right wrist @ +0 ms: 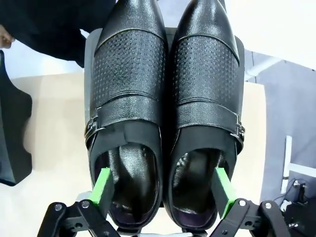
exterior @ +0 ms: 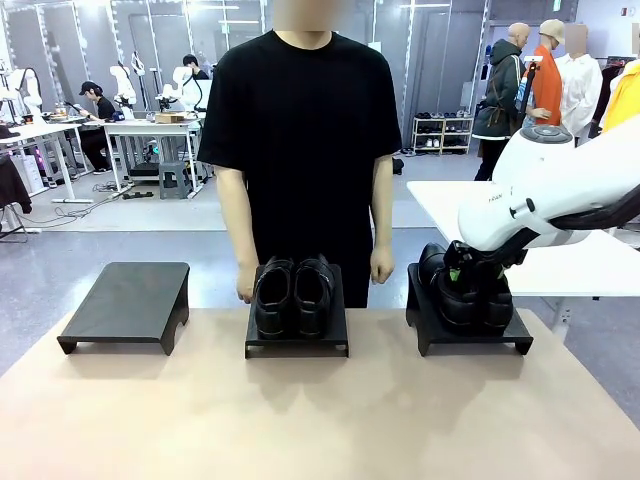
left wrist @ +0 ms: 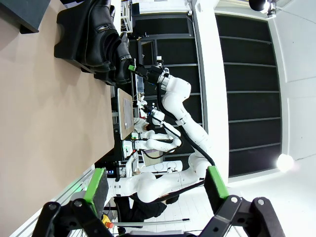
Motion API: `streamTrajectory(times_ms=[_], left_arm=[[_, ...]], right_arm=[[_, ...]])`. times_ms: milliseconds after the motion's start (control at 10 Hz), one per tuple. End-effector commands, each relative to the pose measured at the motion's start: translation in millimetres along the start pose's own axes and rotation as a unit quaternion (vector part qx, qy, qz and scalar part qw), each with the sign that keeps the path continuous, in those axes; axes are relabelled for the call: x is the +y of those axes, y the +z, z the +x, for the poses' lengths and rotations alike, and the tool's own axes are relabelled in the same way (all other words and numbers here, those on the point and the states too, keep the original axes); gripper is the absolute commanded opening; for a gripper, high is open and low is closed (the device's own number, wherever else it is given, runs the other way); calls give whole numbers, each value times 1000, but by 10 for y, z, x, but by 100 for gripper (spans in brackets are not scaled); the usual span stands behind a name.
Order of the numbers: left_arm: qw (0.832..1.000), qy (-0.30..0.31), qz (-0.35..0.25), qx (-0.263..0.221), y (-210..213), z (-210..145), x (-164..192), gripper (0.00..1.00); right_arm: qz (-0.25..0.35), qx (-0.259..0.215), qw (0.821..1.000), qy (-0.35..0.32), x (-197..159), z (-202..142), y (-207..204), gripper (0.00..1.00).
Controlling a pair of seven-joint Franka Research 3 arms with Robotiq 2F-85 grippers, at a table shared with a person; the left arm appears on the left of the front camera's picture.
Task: Place the shoes on the stand as instructed by the person.
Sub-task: Pick up another pair of Shoes and place it on the Shoes Stand indicated by the person.
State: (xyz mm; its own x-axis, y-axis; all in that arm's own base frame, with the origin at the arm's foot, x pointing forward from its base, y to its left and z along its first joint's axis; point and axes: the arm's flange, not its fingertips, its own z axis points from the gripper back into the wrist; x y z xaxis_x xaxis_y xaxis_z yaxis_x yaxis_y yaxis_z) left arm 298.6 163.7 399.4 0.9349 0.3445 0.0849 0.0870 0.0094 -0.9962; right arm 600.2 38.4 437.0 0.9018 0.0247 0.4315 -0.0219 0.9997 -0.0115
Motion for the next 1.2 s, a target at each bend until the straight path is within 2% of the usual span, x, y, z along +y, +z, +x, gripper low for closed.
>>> streamTrajectory(times_ms=[0,800,1100], left_arm=[[1000,-5,-3,5,5,-49,-11,100],[1000,-5,-3,5,5,-49,-11,100],[1000,-5,-3,5,5,-49,-11,100]], right_arm=[[1,1,1000,1,7,-9,-35,100],[0,2,1000,0,1,-6,-22,99],[133,31,990,-37,-180,-188,847,100]])
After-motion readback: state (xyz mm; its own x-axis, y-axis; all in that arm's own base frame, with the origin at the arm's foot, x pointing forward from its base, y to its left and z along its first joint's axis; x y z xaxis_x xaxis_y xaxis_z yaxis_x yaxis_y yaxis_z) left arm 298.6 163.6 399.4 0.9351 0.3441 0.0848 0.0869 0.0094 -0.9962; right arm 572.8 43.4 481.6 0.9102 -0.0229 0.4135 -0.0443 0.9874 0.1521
